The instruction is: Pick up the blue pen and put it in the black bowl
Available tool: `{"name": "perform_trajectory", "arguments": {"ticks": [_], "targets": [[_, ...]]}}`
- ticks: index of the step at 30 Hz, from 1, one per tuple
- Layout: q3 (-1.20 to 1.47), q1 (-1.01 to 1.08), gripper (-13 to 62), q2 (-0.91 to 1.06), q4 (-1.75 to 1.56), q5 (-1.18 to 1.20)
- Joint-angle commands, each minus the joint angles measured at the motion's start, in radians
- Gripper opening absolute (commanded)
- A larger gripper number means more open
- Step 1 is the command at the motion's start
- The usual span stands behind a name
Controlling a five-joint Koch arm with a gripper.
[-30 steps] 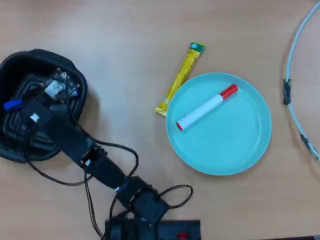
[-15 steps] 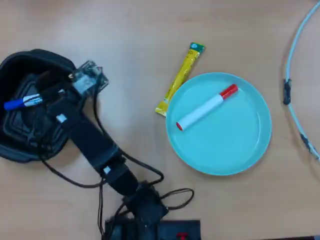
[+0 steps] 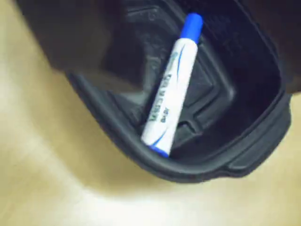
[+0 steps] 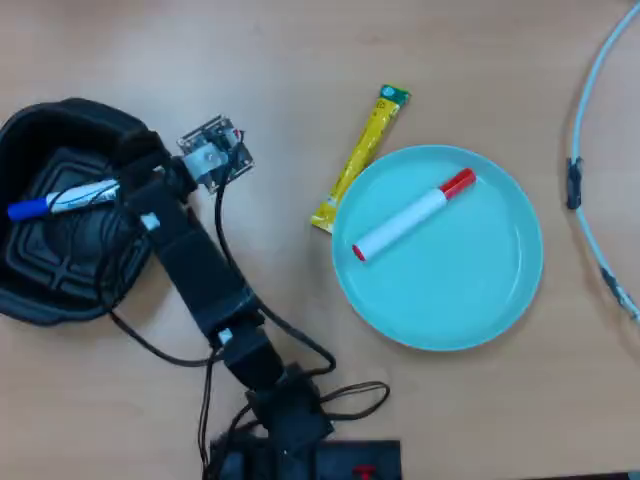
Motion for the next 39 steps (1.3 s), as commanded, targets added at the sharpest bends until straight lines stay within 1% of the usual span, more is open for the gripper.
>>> {"name": "perform_trajectory", "arguments": {"ticks": [1, 4, 6, 8, 14, 18, 22, 27, 28, 32, 39], "targets": [[-0.009, 0.011, 31.6, 0.074, -0.002, -0.014], [0.1, 0.015, 31.6, 0.089, -0.08, -0.014], [0.227, 0.025, 31.6, 0.149, -0.164, -0.014], [0.419, 0.029, 31.6, 0.247, -0.293, -0.014], [1.065, 0.069, 31.6, 0.627, -0.719, -0.009], [1.35, 0.123, 31.6, 0.788, -0.877, -0.002], [1.621, 0.239, 31.6, 0.931, -0.988, 0.026], [2.094, 0.362, 31.0, 1.172, -1.207, 0.028], [2.184, 0.371, 30.9, 1.186, -1.238, 0.031], [2.298, 0.397, 30.5, 1.173, -1.338, 0.02], [2.382, 0.405, 30.8, 1.175, -1.344, -0.005]]}}
